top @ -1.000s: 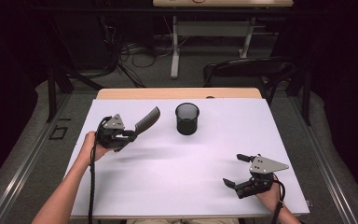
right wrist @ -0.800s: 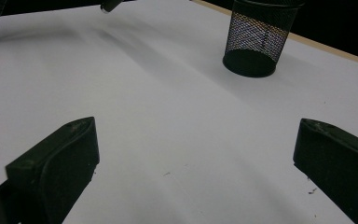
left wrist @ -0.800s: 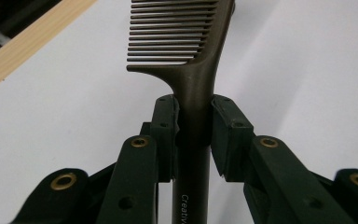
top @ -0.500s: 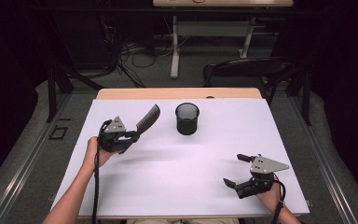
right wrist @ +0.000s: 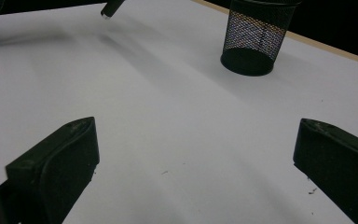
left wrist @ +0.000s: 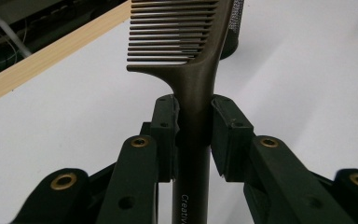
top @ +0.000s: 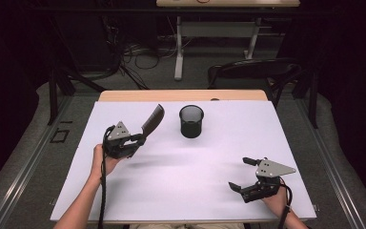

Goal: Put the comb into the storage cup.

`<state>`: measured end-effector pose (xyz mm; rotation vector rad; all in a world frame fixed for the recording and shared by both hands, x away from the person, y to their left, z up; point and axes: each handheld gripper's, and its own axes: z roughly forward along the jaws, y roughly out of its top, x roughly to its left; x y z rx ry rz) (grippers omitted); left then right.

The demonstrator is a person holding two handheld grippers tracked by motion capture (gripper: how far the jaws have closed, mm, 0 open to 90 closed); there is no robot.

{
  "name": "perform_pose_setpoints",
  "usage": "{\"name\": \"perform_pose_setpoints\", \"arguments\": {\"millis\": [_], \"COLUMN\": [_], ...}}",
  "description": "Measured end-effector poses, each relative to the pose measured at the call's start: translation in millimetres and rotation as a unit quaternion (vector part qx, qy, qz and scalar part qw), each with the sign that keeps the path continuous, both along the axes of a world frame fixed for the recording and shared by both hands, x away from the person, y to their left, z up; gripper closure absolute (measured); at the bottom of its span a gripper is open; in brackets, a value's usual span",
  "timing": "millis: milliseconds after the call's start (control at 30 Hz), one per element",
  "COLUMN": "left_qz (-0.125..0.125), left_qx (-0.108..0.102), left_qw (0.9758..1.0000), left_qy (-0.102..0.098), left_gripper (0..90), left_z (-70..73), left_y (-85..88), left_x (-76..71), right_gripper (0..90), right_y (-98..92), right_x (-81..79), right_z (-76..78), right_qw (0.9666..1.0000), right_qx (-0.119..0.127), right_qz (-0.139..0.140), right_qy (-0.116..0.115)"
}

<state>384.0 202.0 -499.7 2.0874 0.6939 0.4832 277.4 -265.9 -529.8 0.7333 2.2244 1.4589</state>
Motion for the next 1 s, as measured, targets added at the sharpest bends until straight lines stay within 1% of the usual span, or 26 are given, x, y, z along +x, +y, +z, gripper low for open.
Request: {"name": "perform_pose_setpoints", "arguments": {"millis": [133,233,433,567,933,1000], "left_qz": [0.003,0.005,0.008,0.014,0.033,0.034], "left_qx": [-0.006,-0.005,-0.017,-0.021,-0.036,-0.040], "left_qw": [1.0000,1.0000,0.9997,0.9996,0.9985,0.9983], "left_qy": [-0.003,-0.004,-0.012,-0.012,-0.026,-0.025], "left_gripper": [72.2,72.2,72.2,72.2,72.2,72.2], "left_z": [-1.2,-2.4,-3.5,-5.2,-3.8,-3.7], "left_y": [-1.6,-3.4,-7.7,-8.8,-10.6,-10.7], "left_x": [-0.9,-1.1,-1.3,-2.2,-4.1,-4.3], "right_gripper": [0.0,0.0,0.0,0.0,0.0,0.0], "right_y": [0.3,0.3,0.3,0.2,-0.2,-0.2], "right_x": [-0.2,0.1,0.0,-0.1,0.2,0.2], "right_z": [0.1,0.1,0.4,0.7,0.6,0.6], "right_qw": [1.0000,1.0000,1.0000,1.0000,1.0000,1.0000], "right_qx": [-0.002,0.000,-0.001,-0.001,-0.001,-0.001], "right_qz": [0.001,0.000,0.000,0.000,-0.001,-0.001], "right_qy": [0.001,-0.001,-0.001,-0.003,-0.002,-0.002]}}
